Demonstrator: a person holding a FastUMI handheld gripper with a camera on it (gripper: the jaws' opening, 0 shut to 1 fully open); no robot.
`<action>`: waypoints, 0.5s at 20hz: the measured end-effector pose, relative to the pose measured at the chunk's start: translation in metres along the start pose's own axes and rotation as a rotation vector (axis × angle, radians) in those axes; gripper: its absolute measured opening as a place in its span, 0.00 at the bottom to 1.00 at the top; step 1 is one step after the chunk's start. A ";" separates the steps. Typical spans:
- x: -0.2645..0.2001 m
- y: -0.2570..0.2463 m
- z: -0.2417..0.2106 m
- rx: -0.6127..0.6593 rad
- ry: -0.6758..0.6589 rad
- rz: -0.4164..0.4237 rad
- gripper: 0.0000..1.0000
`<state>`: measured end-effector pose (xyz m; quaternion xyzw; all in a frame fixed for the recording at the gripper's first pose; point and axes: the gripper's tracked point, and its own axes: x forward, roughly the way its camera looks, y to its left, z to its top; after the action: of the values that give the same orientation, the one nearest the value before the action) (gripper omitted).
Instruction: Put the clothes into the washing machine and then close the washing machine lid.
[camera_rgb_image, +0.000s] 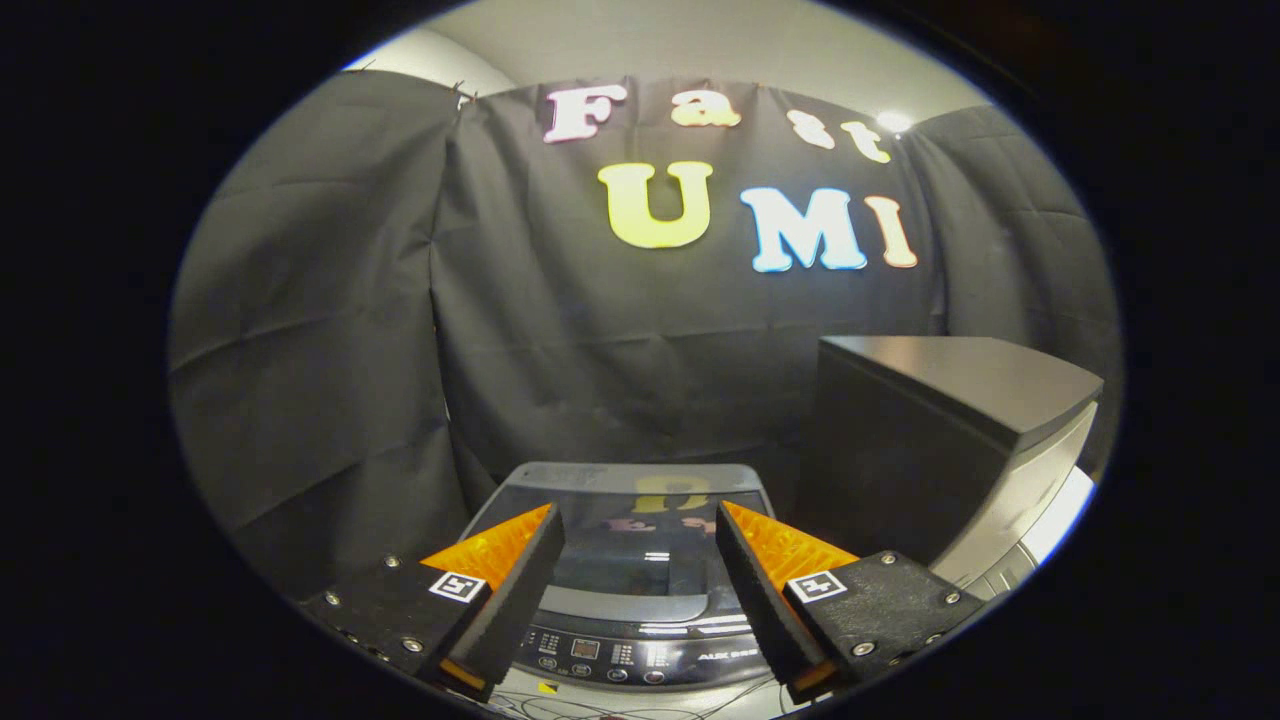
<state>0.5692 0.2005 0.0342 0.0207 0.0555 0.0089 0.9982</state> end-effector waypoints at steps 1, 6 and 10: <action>-0.017 -0.011 0.006 0.014 -0.018 0.001 0.94; -0.118 -0.058 0.017 0.010 -0.075 0.017 0.94; -0.193 -0.093 0.019 -0.041 -0.100 0.031 0.94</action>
<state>0.3806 0.1028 0.0709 0.0016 0.0048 0.0244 0.9997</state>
